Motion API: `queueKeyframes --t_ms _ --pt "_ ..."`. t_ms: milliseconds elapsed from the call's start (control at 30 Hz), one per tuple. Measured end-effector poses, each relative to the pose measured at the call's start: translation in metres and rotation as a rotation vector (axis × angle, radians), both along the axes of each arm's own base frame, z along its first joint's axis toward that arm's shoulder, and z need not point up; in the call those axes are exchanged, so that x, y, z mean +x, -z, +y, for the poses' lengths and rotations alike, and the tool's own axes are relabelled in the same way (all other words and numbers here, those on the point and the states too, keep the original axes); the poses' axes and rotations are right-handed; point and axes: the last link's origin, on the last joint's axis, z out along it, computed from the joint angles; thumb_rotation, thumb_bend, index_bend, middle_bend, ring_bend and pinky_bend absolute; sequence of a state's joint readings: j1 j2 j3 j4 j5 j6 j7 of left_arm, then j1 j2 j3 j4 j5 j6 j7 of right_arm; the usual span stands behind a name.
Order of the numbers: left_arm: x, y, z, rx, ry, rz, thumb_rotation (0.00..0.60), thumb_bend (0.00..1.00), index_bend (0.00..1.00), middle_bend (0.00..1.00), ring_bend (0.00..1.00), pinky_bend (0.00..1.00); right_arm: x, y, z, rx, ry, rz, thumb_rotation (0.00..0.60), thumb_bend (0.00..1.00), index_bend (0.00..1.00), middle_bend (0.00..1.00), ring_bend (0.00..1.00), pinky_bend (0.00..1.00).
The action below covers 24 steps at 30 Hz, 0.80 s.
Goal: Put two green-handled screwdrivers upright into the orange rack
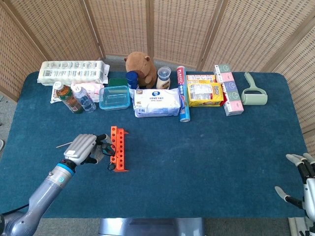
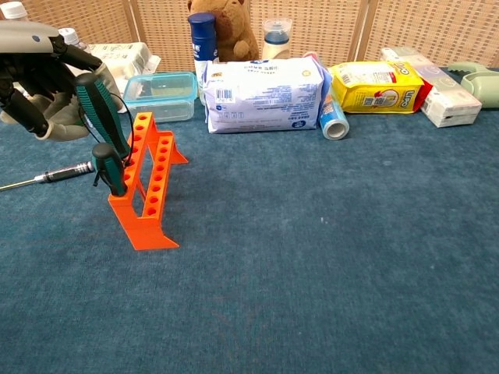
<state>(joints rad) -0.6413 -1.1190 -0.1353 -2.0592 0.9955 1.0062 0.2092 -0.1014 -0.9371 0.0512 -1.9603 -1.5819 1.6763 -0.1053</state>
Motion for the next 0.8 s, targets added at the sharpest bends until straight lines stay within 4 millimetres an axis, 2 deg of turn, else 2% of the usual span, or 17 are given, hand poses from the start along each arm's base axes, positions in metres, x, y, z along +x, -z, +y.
queueKeyframes --t_ms 400,633,800 --pt "0.0021 -0.0041 -0.0011 -0.006 0.002 0.031 0.6 0.43 0.4 0.59 0.68 0.83 0.0002 0.0002 -0.0001 0.001 -0.001 -0.001 0.6 0.1 0.22 0.24 0.15 0.0" --pt "0.003 -0.0026 -0.0011 -0.017 -0.003 0.051 0.6 0.43 0.3 0.53 0.67 0.83 0.0002 -0.0006 0.0001 -0.001 -0.002 -0.003 0.6 0.1 0.22 0.24 0.15 0.0" --pt "0.0063 0.0002 -0.0003 -0.015 0.004 0.044 0.6 0.43 0.29 0.51 0.67 0.83 0.0001 -0.0005 0.0001 0.001 -0.002 -0.005 0.6 0.1 0.22 0.24 0.15 0.0"
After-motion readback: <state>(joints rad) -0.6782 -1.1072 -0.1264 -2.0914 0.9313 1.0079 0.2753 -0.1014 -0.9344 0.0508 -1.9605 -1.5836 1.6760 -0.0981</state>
